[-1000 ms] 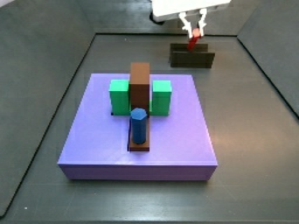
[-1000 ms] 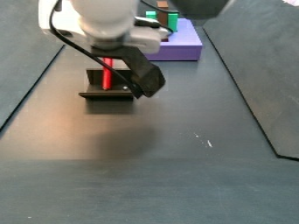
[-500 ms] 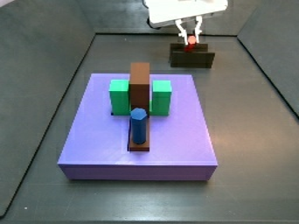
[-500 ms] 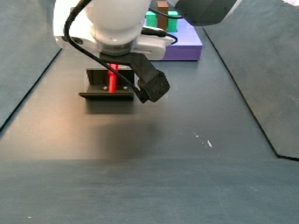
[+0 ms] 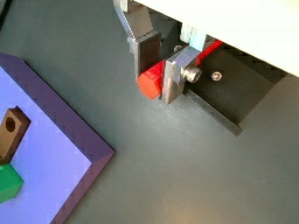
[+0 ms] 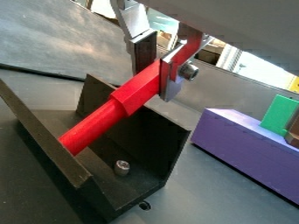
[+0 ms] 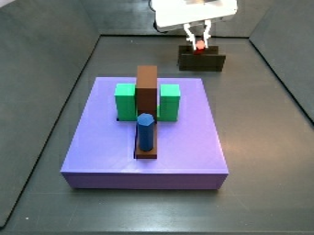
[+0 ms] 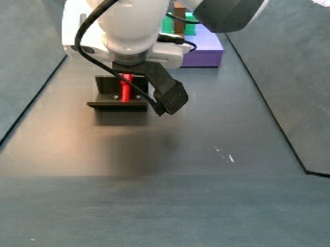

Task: Pick up the red object. Move up. Place the red object on the fixture. Regrasp the red object. Move to above the board. Insert the red object.
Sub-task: Place the red object on the fixture, then regrasp the red object.

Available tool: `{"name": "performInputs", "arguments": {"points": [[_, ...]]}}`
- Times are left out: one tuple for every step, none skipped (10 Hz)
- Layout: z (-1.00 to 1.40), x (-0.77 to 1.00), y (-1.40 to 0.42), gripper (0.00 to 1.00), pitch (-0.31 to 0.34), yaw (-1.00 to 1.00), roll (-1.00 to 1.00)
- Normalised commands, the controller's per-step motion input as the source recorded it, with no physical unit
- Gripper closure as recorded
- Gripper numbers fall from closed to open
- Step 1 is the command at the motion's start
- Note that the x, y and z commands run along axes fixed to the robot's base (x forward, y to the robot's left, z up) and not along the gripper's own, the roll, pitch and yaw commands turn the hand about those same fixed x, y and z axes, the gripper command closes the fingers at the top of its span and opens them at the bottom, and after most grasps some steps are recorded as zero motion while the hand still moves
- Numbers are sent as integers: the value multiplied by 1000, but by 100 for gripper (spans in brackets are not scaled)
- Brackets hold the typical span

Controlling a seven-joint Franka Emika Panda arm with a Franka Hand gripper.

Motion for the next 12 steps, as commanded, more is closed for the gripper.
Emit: {"name": "performInputs", "arguments": {"points": [[0, 0, 0, 0, 0, 0, 0], [60, 0, -157, 0, 0, 0, 200], [0, 20, -126, 0, 0, 0, 137], [0, 51, -109, 0, 0, 0, 174], [0, 20, -54, 0, 0, 0, 320], [86, 0, 0, 0, 0, 0, 406], [229, 0, 0, 0, 69, -6, 446], [366, 0, 0, 0, 134, 0, 420], [503, 0, 0, 0, 134, -11, 260], [471, 0, 0, 0, 69, -46, 123], [443, 11, 0, 0, 29, -71, 60], [397, 9, -26, 0, 26, -66, 100]]}}
